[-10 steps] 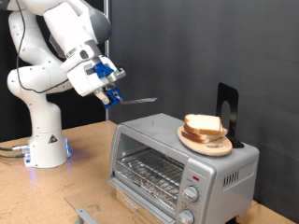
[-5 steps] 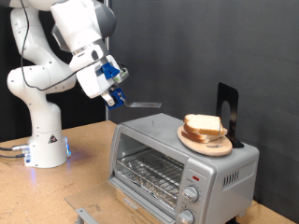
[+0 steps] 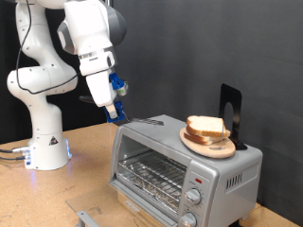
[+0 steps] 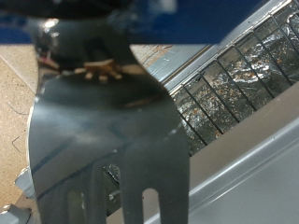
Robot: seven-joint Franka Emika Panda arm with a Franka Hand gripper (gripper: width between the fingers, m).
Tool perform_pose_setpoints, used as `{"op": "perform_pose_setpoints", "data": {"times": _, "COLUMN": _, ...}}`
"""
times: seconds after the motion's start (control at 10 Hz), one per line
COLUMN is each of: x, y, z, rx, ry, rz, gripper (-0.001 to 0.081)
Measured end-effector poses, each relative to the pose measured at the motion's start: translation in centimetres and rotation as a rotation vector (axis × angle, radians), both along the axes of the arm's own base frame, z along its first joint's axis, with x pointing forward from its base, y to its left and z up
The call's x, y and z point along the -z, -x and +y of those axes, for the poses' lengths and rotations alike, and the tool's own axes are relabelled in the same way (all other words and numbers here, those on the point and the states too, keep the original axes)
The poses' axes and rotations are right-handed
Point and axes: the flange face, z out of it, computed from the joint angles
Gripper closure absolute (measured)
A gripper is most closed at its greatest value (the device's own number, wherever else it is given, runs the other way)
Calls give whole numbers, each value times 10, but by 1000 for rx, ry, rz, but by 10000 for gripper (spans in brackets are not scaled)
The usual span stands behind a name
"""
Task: Make a piece of toast with the oven
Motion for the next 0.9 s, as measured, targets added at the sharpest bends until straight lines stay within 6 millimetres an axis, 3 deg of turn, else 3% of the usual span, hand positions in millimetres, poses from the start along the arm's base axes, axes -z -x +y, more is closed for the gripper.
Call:
{"op": "perform_pose_setpoints", "data": {"times": 0.3, "x": -2, "y": 3, "z": 21, "rx": -56, "ry": 27, "rz": 67, "gripper": 406}}
{"op": "perform_pose_setpoints", "data": {"times": 0.6, "x": -25, "y": 3, "z": 50, "rx": -98, "ry": 50, "rz": 148, "gripper": 406}}
{"op": "perform_pose_setpoints", "data": {"times": 0.9, "x": -38, "y": 1, "z": 67, "rx": -71, "ry": 53, "rz": 164, "gripper": 406}}
